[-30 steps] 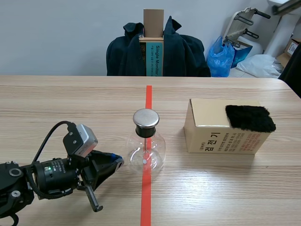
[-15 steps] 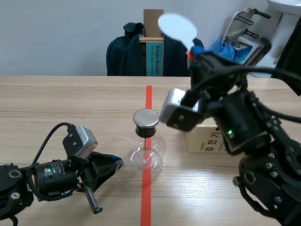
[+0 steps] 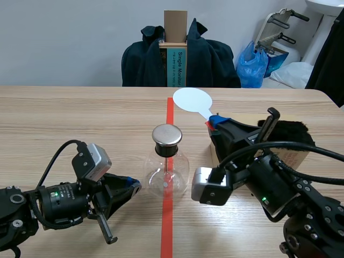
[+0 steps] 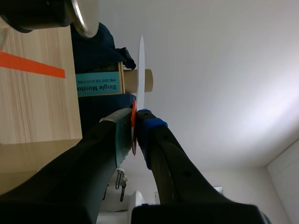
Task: Do the electroscope experiment.
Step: 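Bring the plate to the electroscope and point at the metal foil, then move the plate toward and away from the electroscope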
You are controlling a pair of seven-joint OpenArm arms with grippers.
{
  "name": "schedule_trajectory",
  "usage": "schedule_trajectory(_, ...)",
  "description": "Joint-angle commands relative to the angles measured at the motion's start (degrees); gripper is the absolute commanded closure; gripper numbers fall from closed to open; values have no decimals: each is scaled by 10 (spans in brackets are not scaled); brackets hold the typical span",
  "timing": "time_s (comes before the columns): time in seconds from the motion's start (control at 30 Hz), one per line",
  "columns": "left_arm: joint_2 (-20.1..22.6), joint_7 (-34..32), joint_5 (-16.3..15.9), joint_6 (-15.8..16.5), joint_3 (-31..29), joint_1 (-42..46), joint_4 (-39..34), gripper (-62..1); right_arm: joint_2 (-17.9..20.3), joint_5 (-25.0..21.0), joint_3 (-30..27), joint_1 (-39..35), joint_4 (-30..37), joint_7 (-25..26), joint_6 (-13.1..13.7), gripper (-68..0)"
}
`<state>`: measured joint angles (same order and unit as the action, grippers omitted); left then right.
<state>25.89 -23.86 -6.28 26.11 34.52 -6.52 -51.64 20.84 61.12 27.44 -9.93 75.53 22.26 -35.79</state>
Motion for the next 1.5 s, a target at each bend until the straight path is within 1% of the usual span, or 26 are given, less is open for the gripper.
schedule_trajectory(0.0, -1, -8, -5, -1, -4, -3, -16, -18, 14, -2, -7, -1, 5, 3, -6, -8)
schedule_trajectory(0.23, -1, -8, -5, -1, -4, -3, -16, -18, 16, -2, -8, -6, 2, 5, -6, -8)
schedule_trajectory(0.37, -1, -8, -5, -1, -4, -3, -16, -18, 16, -2, -8, -5, 2, 17, -6, -8)
schedule_trajectory(0.5, -1, -8, -5, -1, -4, -3, -16, -18, 16, -2, -8, -5, 2, 47, -6, -8)
schedule_trajectory(0.8, -1, -8, -5, -1, -4, -3, -16, -18, 15, -2, -8, -5, 2, 143, -6, -8)
schedule_trajectory(0.97, -1, -8, -5, -1, -4, -3, -16, -18, 15, -2, -8, -5, 2, 174, -6, -8)
schedule_trajectory(1.1, -1, -8, -5, -1, -4, -3, -16, -18, 15, -2, -8, -5, 2, 184, -6, -8)
schedule_trajectory(1.47, -1, -8, -5, -1, -4, -3, -16, -18, 15, -2, -8, -6, 2, 179, -7, -8)
